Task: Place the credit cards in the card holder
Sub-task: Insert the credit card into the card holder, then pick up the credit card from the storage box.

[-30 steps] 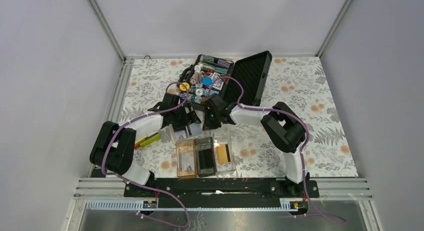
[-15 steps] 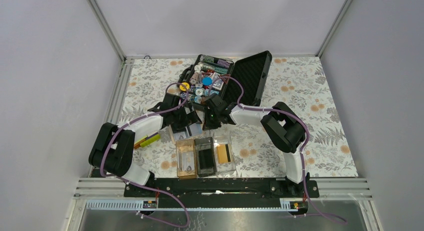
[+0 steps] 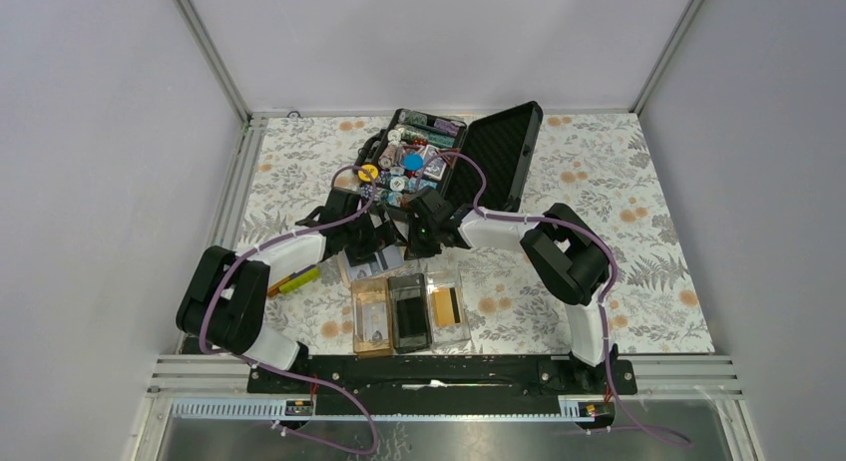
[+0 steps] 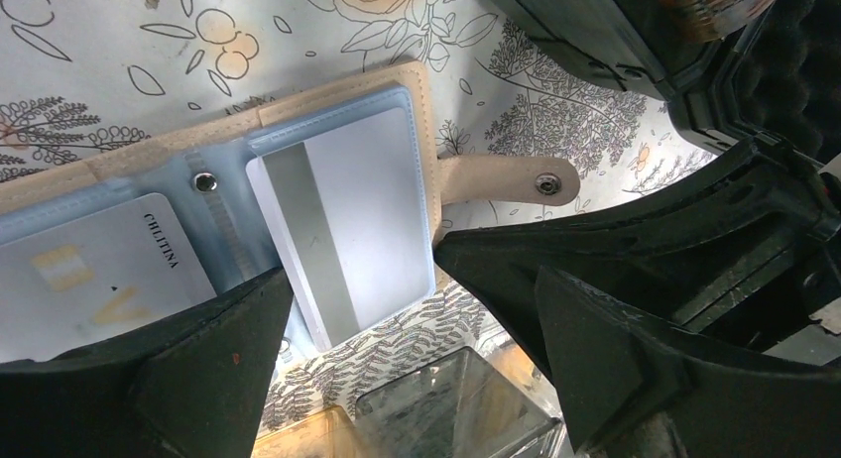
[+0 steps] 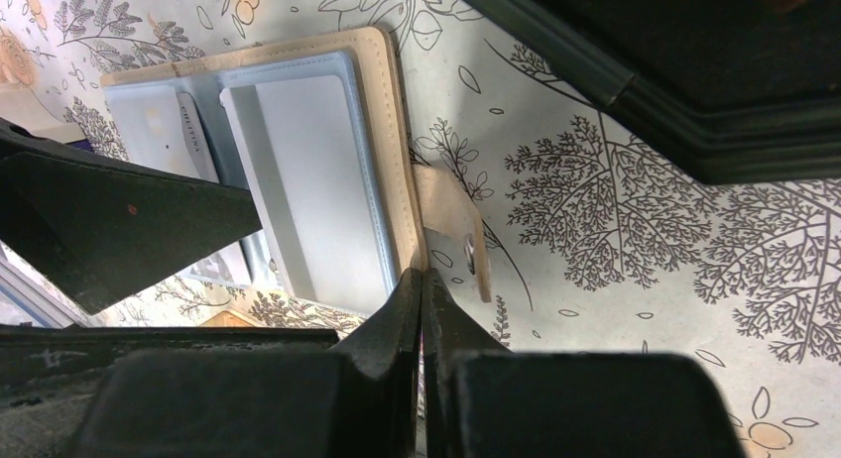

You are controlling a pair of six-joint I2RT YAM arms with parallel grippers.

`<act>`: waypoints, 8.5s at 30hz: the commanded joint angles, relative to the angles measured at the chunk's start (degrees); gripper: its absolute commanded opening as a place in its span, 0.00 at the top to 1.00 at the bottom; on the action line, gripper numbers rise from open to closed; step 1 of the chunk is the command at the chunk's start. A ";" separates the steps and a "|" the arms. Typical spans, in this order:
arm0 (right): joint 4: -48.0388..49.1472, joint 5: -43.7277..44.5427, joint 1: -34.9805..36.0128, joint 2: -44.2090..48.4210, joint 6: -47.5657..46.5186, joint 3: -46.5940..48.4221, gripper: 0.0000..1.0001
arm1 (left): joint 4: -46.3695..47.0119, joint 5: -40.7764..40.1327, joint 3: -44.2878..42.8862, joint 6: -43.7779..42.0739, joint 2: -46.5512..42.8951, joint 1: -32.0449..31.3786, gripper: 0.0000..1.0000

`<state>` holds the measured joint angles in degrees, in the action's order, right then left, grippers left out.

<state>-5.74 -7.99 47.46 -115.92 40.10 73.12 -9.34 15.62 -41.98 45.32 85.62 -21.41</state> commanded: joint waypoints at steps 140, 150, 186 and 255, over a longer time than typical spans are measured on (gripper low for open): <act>3.75 8.89 24.84 8.28 9.57 -0.65 0.35 | -29.51 -11.49 -4.17 -22.20 -37.43 20.18 0.01; 5.16 5.61 24.92 3.45 9.38 4.10 0.38 | -29.25 -11.56 -4.11 -22.56 -38.07 20.18 0.01; 6.26 6.95 26.18 6.43 10.37 2.87 0.76 | -29.22 -11.58 -4.00 -22.73 -37.99 20.27 0.01; -7.67 27.81 29.26 17.75 -1.18 7.87 1.00 | -26.90 -8.36 -1.50 -18.21 -38.25 20.69 0.01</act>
<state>-11.64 13.06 76.53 -102.63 43.42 80.40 -39.66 5.17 -44.25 24.47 48.36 -1.06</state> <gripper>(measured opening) 0.054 0.986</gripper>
